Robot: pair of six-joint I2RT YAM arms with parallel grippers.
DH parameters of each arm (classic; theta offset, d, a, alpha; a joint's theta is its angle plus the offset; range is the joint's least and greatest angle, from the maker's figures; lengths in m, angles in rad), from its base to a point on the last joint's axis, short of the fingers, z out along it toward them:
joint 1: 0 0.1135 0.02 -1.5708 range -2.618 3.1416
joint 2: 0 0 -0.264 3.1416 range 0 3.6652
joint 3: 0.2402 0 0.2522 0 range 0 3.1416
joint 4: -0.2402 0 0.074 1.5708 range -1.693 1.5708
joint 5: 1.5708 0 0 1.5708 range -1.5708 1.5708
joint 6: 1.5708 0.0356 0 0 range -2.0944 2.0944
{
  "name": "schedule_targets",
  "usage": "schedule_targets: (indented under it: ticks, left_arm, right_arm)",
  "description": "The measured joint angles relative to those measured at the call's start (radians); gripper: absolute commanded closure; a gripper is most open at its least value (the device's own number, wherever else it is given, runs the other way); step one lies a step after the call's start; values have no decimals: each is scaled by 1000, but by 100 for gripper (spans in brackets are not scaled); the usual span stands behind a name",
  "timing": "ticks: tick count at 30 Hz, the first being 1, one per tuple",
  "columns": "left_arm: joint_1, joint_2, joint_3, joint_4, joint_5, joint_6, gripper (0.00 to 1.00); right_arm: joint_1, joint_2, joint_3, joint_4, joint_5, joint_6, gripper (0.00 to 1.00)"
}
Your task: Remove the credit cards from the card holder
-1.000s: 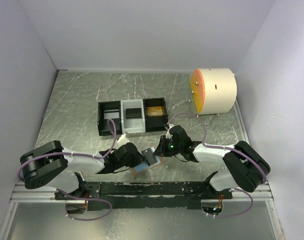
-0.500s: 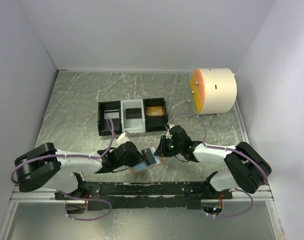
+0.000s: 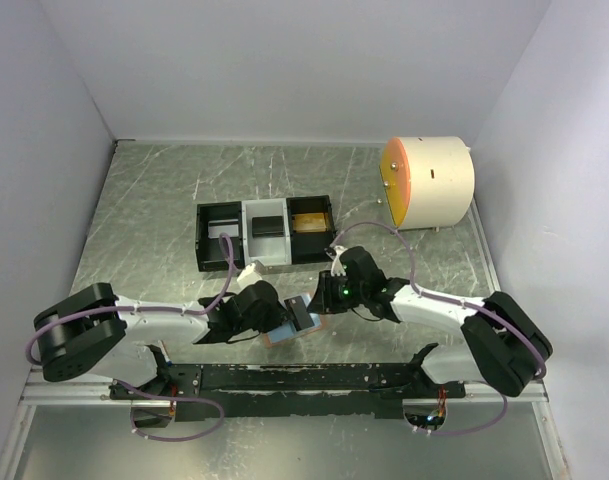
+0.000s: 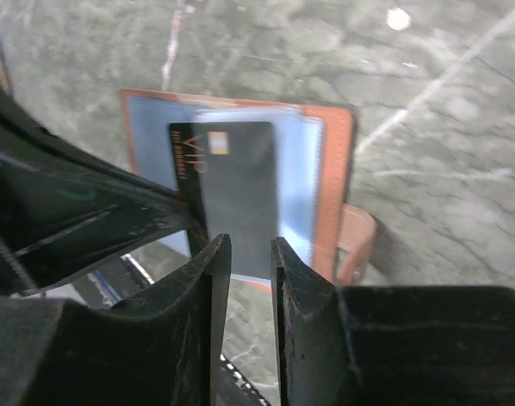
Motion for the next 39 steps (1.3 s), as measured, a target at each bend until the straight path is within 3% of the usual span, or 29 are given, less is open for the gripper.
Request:
schedule_targets:
  ticks: [6,13,22,32,39]
  left_arm:
    - [0,2,1,-1,3,0,91]
    - [0,-1,1,-11,5,8,91]
    - [0,-45,0,-49,7,15,91]
    - [0,-80,-10,-80,7,23,78]
    - [0,-76,-60,-5,24,24,72]
  right_arm:
    - [2,15,51,4,-85,-29,71]
    - [2,150,71,6,-93,-25,71]
    - [13,125,99,-50,50,-28,72]
    - [13,106,90,-49,54,-27,70]
    - [13,5,126,-88,6,-57,70]
